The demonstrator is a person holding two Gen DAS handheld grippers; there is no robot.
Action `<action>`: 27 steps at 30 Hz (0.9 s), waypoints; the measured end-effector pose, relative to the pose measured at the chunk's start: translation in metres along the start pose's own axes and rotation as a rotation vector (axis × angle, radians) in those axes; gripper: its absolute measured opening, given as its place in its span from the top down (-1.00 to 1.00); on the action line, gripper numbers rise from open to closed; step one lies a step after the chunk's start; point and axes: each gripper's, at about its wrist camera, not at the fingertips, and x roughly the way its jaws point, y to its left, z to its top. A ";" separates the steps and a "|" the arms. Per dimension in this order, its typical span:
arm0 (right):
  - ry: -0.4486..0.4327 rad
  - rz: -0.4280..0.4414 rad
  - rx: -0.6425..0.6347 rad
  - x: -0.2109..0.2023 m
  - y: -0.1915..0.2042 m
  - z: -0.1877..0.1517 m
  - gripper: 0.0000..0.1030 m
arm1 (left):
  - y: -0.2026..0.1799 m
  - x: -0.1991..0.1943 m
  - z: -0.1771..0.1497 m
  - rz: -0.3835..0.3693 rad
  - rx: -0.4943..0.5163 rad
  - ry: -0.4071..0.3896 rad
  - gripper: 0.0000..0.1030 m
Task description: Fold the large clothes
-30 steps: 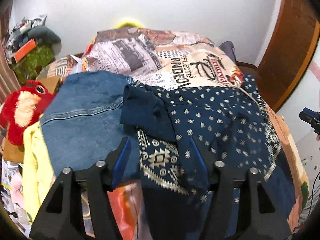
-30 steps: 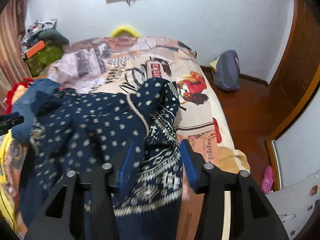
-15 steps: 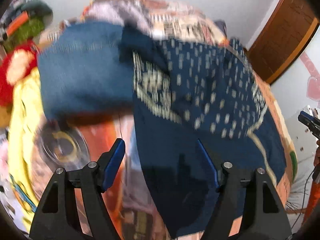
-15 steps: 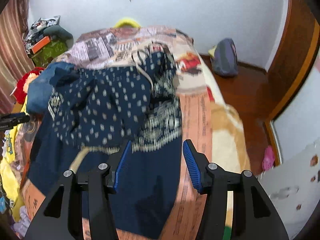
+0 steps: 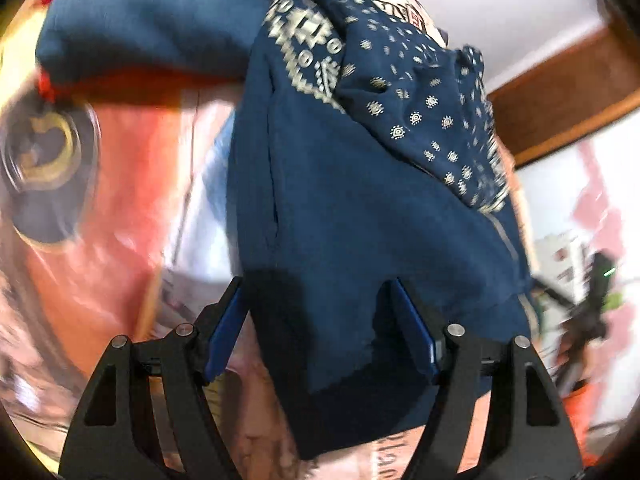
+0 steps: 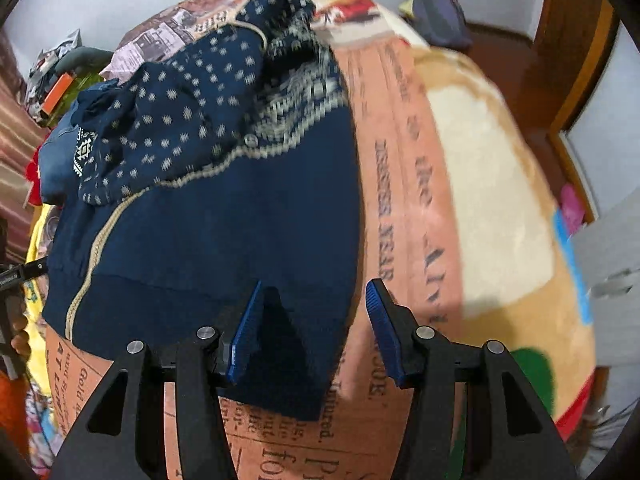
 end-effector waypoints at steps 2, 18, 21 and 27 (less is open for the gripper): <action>-0.010 0.040 0.036 0.005 -0.004 -0.002 0.05 | 0.004 0.000 -0.005 -0.041 -0.018 0.002 -0.34; -0.197 0.147 -0.060 -0.029 0.028 0.040 0.85 | -0.065 -0.056 0.019 0.013 0.209 -0.172 0.80; -0.269 0.146 -0.105 -0.050 0.039 0.061 0.85 | -0.083 -0.076 0.041 -0.012 0.238 -0.241 0.81; -0.380 0.147 -0.148 -0.067 0.055 0.116 0.85 | -0.091 -0.109 0.100 -0.055 0.235 -0.377 0.83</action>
